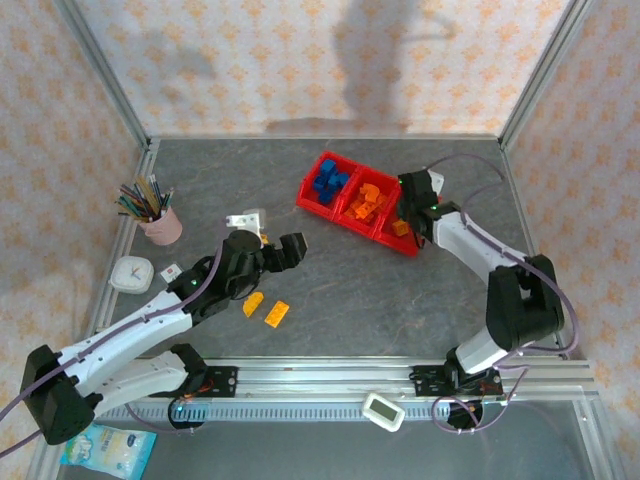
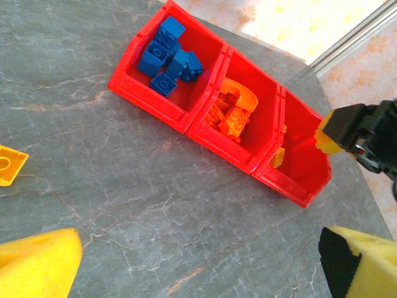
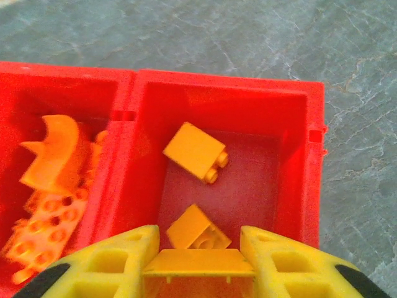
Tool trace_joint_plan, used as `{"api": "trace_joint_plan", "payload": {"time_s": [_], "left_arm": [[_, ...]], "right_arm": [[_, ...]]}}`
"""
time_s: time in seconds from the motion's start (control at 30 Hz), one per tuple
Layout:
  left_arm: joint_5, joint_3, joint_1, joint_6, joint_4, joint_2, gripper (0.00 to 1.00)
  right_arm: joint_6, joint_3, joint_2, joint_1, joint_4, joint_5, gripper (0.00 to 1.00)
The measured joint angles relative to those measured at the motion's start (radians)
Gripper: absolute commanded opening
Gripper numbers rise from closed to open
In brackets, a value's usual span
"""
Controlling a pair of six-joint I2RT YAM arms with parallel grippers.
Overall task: Sort the legos into containers by color
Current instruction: Place the lego in the container, then pick up the lego from the middle-left of the table.
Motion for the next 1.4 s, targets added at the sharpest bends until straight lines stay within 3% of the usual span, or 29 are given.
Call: {"api": "trace_joint_plan", "payload": {"time_s": [0.13, 0.27, 0.63, 0.83, 1.03, 1.4], "left_arm": [[0.005, 0.005, 0.002, 0.0, 0.003, 0.002, 0.99], [0.005, 0.005, 0.013, 0.0, 0.006, 0.0, 0.99], [0.005, 0.005, 0.034, -0.001, 0.007, -0.027, 0.99], [0.003, -0.005, 0.045, -0.004, -0.003, -0.087, 0.99], [-0.024, -0.019, 0.053, -0.019, -0.057, -0.169, 0.99], [-0.114, -0.056, 0.053, -0.101, -0.235, -0.343, 0.99]], "right_arm": [[-0.019, 0.033, 0.095, -0.027, 0.011, -0.006, 0.31], [-0.035, 0.068, 0.152, -0.038, 0.02, -0.015, 0.43], [-0.064, 0.095, 0.108, -0.018, 0.023, -0.058, 0.57], [-0.072, 0.101, 0.023, 0.123, 0.023, -0.071, 0.64], [-0.087, 0.111, 0.045, 0.327, 0.031, -0.1, 0.72], [-0.187, 0.319, 0.351, 0.567, 0.054, -0.153, 0.82]]}}
